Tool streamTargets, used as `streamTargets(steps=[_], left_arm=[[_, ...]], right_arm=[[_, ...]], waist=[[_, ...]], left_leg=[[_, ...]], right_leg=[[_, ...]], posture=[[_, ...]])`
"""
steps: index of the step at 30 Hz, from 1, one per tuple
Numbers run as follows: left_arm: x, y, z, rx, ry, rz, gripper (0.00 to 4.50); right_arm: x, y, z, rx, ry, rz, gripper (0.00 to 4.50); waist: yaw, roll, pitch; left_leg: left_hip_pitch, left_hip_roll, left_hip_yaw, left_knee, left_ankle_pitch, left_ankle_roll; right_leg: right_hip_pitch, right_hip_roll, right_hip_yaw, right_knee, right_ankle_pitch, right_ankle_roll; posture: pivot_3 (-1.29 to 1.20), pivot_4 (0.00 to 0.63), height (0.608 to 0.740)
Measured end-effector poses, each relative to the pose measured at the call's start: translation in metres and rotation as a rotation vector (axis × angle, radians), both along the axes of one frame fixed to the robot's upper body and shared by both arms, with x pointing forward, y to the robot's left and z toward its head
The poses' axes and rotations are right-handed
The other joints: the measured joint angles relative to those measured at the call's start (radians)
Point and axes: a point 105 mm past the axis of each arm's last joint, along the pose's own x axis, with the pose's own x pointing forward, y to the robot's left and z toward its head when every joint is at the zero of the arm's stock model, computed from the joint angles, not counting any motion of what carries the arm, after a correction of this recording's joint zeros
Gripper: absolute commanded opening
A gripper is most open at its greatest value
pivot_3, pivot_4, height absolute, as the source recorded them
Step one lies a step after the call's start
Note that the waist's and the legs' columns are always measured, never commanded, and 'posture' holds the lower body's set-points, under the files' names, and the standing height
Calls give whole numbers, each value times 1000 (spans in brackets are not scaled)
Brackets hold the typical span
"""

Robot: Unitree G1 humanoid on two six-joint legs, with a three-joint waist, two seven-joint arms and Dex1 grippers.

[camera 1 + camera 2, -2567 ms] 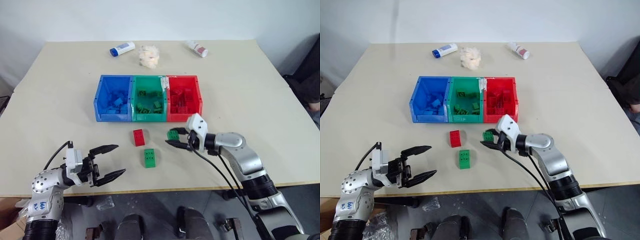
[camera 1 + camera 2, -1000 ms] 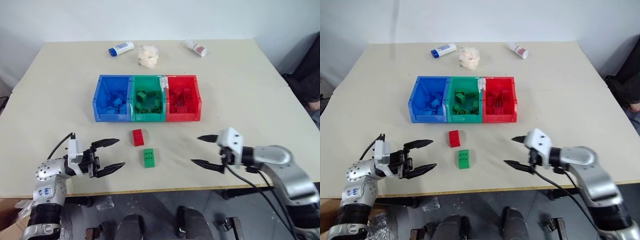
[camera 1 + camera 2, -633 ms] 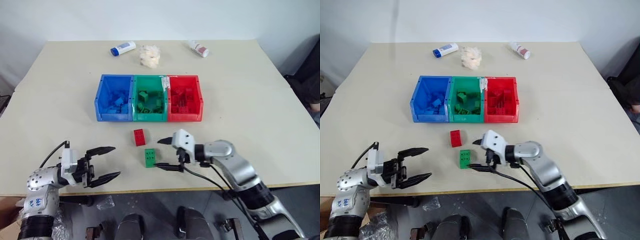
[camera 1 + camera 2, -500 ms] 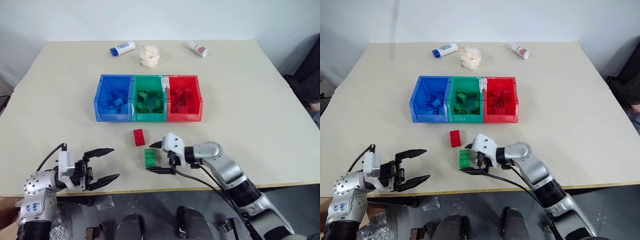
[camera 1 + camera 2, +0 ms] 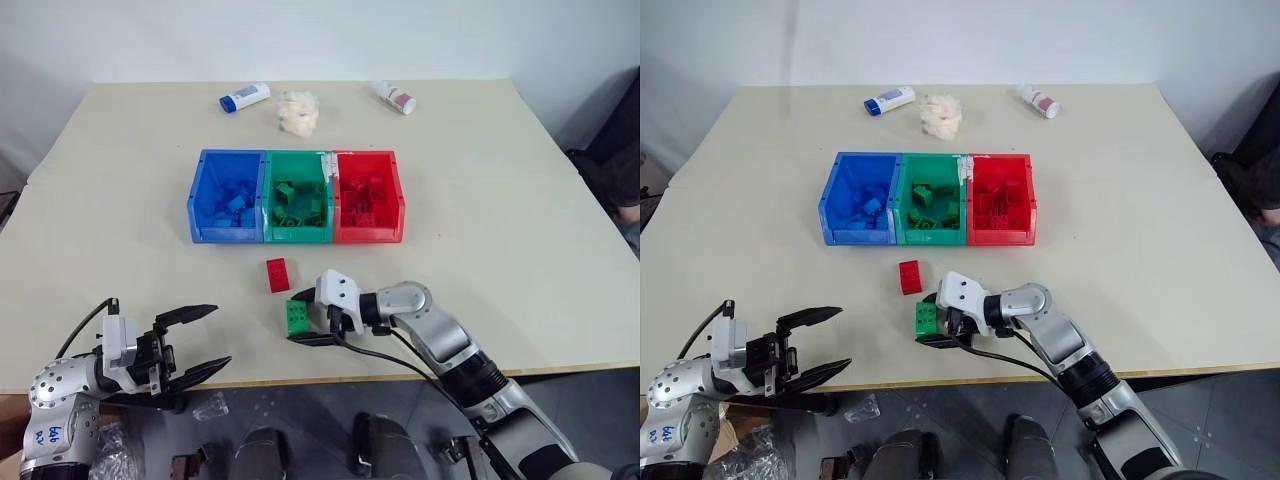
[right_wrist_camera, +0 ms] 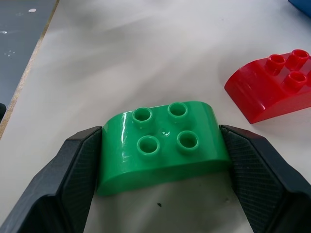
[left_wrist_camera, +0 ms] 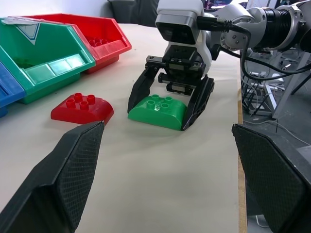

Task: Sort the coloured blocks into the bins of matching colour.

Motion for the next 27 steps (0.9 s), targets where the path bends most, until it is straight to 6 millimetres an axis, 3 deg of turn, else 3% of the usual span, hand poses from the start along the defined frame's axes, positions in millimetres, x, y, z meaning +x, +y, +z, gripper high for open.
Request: streamTargets(steps=[3,5,7,10,12,15,18,21,27], left_arm=[[1,0,1,-1,-3,3,4500],[3,0,2,-2,-10,4,4500],[9,-3,8,-5,-33,-5,4500],[13,-6,10,-5,-46,-12,4500],[17,-7,10,-15,-49,-11,4500],[18,-6,7,-20,-34,0,4500],[19,-6,8,-17,-39,0,4500],[19,-6,8,-15,-41,2,4500],[21,-5,5,-19,-33,42,4500]], right_arm=[[10,1,26,85,-31,-44,3451],[23,2,60,160,-111,-84,3451],[60,7,87,205,-155,-222,3451],[93,10,125,274,-260,-363,4470],[116,6,136,297,-291,-485,4470],[123,3,133,313,-293,-524,4470],[115,1,113,290,-259,-477,4470],[104,-8,94,251,-233,-425,4470],[63,-33,86,202,-230,-236,4470]], waist=[[0,0,0],[-1,0,0],[-4,0,0],[-8,0,0],[-11,0,0],[-12,0,0],[-13,0,0],[-12,0,0],[-7,0,0]], left_leg=[[0,0,0,0,0,0],[0,0,0,0,-1,-1],[0,0,2,1,0,-1],[1,1,3,-1,0,-2],[0,1,3,-1,0,-2],[0,1,3,-2,-1,-1],[0,1,4,-1,-1,-1],[0,1,4,-1,-1,-1],[0,1,3,0,-1,-1]], right_leg=[[0,0,0,1,0,0],[-1,0,0,2,-1,-1],[-3,0,1,4,-1,-1],[-3,0,1,4,-1,-2],[-3,0,1,4,-1,-2],[-3,0,1,3,-1,-2],[-3,0,1,3,-1,-2],[-3,0,1,3,-1,-2],[-3,0,1,3,-1,-2]], posture=[[0,150,740],[0,150,740],[0,150,740],[0,150,740],[0,150,740],[0,150,740],[0,150,740],[0,150,740],[0,150,740]])
